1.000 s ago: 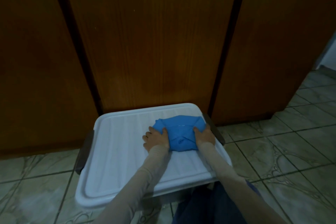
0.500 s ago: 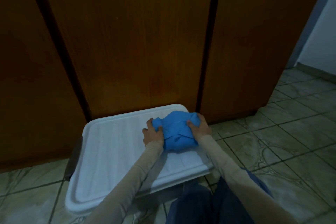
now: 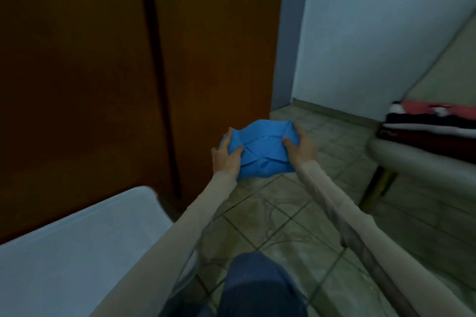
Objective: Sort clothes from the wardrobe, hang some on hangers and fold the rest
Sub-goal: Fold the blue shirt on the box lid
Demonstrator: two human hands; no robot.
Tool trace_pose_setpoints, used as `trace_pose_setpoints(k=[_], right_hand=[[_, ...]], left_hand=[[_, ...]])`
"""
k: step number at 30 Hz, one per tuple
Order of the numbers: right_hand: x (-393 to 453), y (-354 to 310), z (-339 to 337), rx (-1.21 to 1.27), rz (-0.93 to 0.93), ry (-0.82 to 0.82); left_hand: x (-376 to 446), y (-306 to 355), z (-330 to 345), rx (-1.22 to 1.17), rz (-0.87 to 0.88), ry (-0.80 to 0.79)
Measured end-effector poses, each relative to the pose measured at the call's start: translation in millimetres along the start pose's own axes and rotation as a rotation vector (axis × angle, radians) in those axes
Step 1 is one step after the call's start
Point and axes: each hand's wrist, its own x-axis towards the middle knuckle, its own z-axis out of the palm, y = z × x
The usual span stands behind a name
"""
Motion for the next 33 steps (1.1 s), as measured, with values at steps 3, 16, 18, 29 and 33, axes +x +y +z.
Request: trace_pose_setpoints(k=[3,16,18,29,33], right_hand=[[20,4,-62,-0.021,-0.009,0.114],[73,9,-271,-0.167,0.015,0.486],[80,13,-290,-0.215,0.048,0.523],[105,48,-315,-0.625,0.268,0.506],[108,52,-308,-0.905,0.270,0.528]], left_hand=[[7,30,55,-0.049,0.123,-0.139],[4,150,252,-0.080,0.307,-0.545],[3,159,277,-0.073,0.303,-0.566],[27,148,371,0.124,0.291,-0.612],[30,137,380,0.388,0.379,-0.495]])
